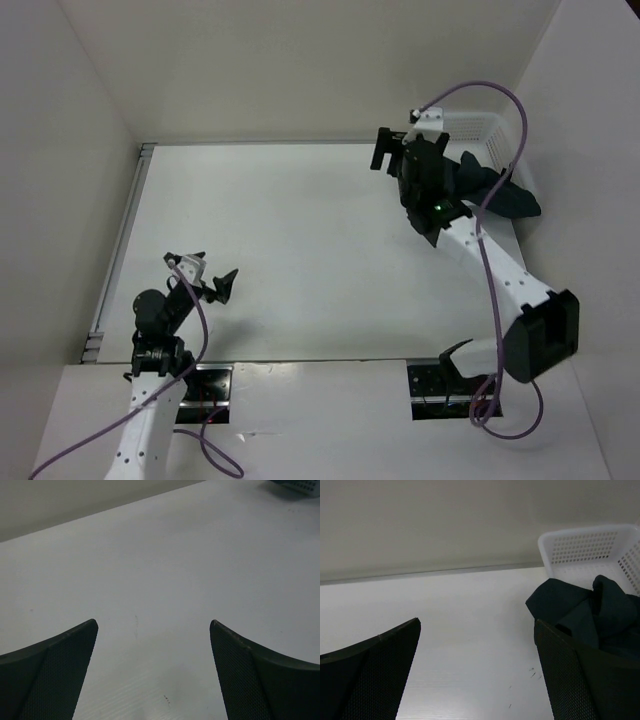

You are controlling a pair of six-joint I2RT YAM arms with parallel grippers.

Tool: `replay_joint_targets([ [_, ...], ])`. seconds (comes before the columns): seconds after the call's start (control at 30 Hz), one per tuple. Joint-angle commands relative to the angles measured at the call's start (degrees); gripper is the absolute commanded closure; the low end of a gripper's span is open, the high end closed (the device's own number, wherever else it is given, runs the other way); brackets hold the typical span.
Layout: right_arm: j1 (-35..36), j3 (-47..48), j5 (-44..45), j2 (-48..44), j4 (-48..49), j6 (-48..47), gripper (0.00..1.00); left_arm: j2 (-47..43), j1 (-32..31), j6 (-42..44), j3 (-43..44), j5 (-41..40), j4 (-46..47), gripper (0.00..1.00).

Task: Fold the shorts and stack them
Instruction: Grab the shorts from the pile

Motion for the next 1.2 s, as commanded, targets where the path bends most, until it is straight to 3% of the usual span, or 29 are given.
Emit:
replay_joint_targets([
  [0.0, -1.1, 7.4, 5.7, 6.9, -5.5, -1.4, 0.01, 7.1, -0.2, 0.3, 6.4, -9.5, 5.8, 0.01],
  [0.07, -3.9, 9.8, 3.3, 7.4, -2.6, -0.8, 0.01, 17.4, 0.4, 0.3, 11.5, -13.5, 4.7, 0.01],
  [0.17, -10.3, 17.4, -3.4, 11.5, -6.5, -2.7, 0.01, 38.1, 2.6, 0.3, 29.4, -14.1, -2.6, 0.01],
  [0.2, -11.0, 20.3, -2.5, 15.6, -8.3, -5.7, 0.01, 48.8, 4.1, 0.3, 41.2, -12.9, -10.2, 0.01],
  [0.23, -11.0, 24.4, -0.6, 17.4, -8.8, -8.5, 0.01, 53.5, 4.1, 0.3, 46.7, -11.2, -14.4, 0.01],
  [0.3, -11.0, 23.7, 5.0, 20.4, -2.8, -13.1, 0.01, 61.7, 3.6, 0.3, 54.3, -6.2, -22.4, 0.01],
  [0.37, -10.2, 19.2, 11.2, 20.4, 8.1, -16.9, 0.01, 63.9, 1.7, 0.3, 58.1, -5.6, -23.5, 0.01],
  [0.4, -10.2, 18.5, 12.8, 20.9, 9.7, -14.0, 0.01, 66.4, 1.0, 0.3, 59.2, -6.3, -24.2, 0.01],
  [0.43, -13.7, 19.0, 7.9, 20.9, 10.8, -7.9, 0.01, 68.2, 0.2, 0.3, 62.5, -6.3, -27.5, 0.01],
  [0.57, -23.6, 31.4, -8.4, 29.8, -5.2, 3.2, 0.01, 76.6, -0.8, 0.3, 69.8, -3.9, -36.4, 0.01],
  [0.73, -24.2, 32.9, 1.7, 37.5, -3.4, 2.0, 0.01, 79.3, -4.9, 0.3, 74.8, -8.1, -41.3, 0.01],
  [0.83, -25.8, 35.2, 2.3, 42.2, -5.8, 2.9, 0.01, 81.6, -2.3, 0.3, 77.4, -9.6, -42.4, 0.01],
  [0.93, -28.5, 40.4, 0.3, 46.4, -13.5, 8.0, 0.01, 85.1, 0.7, 0.3, 78.7, -4.7, -43.1, 0.01],
  [1.07, -32.3, 46.9, -2.0, 53.9, -21.6, 13.2, 0.01, 87.5, -0.6, 0.3, 78.7, -2.6, -41.8, 0.01],
  [1.17, -33.6, 46.9, -2.0, 54.4, -23.1, 14.3, 0.01, 88.2, -3.6, 0.3, 77.9, -2.6, -41.1, 0.01],
])
